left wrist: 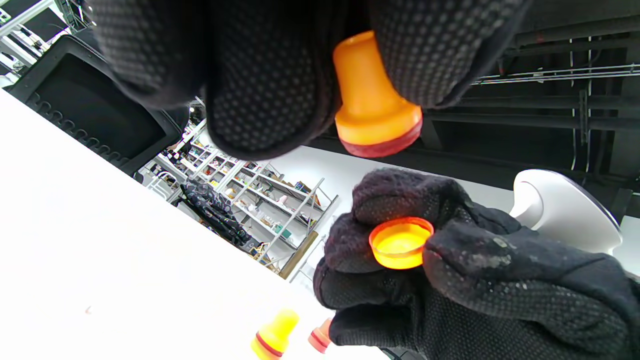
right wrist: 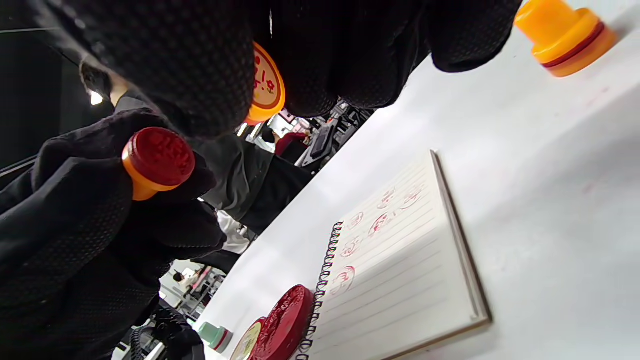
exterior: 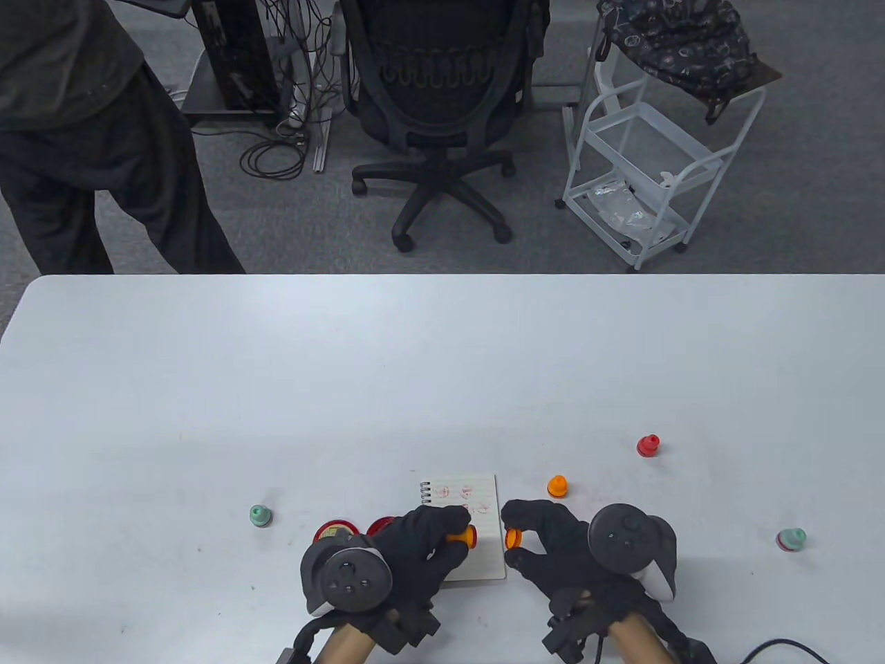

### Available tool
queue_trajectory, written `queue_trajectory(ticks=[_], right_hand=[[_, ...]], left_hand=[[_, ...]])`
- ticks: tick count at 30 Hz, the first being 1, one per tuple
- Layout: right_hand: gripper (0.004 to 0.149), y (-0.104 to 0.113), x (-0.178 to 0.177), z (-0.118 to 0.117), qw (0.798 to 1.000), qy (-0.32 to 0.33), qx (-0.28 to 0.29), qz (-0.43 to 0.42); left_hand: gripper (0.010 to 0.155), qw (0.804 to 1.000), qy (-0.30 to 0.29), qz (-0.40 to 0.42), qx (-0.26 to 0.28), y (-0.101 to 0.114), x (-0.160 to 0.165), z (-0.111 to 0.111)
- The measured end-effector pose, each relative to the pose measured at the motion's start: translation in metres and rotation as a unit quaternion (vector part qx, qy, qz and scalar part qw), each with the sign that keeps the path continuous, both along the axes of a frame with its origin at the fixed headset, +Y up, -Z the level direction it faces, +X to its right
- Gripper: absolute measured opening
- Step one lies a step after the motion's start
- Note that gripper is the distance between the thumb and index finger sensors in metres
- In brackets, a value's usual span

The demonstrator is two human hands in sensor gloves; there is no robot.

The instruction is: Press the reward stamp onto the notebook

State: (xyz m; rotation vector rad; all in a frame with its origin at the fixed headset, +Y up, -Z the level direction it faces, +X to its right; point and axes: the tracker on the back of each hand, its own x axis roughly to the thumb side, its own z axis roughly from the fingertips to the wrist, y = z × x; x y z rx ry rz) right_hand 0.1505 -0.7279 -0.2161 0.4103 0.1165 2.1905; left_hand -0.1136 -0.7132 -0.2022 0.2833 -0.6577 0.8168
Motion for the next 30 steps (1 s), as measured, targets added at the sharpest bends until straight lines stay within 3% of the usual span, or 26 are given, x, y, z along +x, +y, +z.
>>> queue_trajectory(ticks=[7, 14, 15, 24, 30], right_hand=[[0.044, -0.006, -0.005, -0.001, 0.989, -0.009, 0.035, 0.14], [0.046, -0.018, -0.017, -0.001, 0.947, -0.016, 0.065, 0.314], [0.046, -0.022, -0.019, -0.002, 0.93, -0.021, 0.077, 0.359], [0.047, -0.03, -0.026, -0.004, 0.889, -0.039, 0.097, 0.446], [0.048, -0.026, -0.02, -0.004, 0.904, -0.042, 0.083, 0.417]], left_hand=[[0.049, 1.0, 0.001, -0.004, -0.002, 0.0, -0.001, -0.001], [0.049, 1.0, 0.002, -0.006, -0.001, 0.0, -0.001, -0.001], [0.049, 1.0, 0.002, -0.006, -0.001, 0.0, -0.002, -0.002], [0.048, 1.0, 0.004, -0.013, 0.003, 0.001, -0.002, -0.002], [0.048, 1.0, 0.004, -0.016, 0.004, 0.001, -0.003, -0.003]])
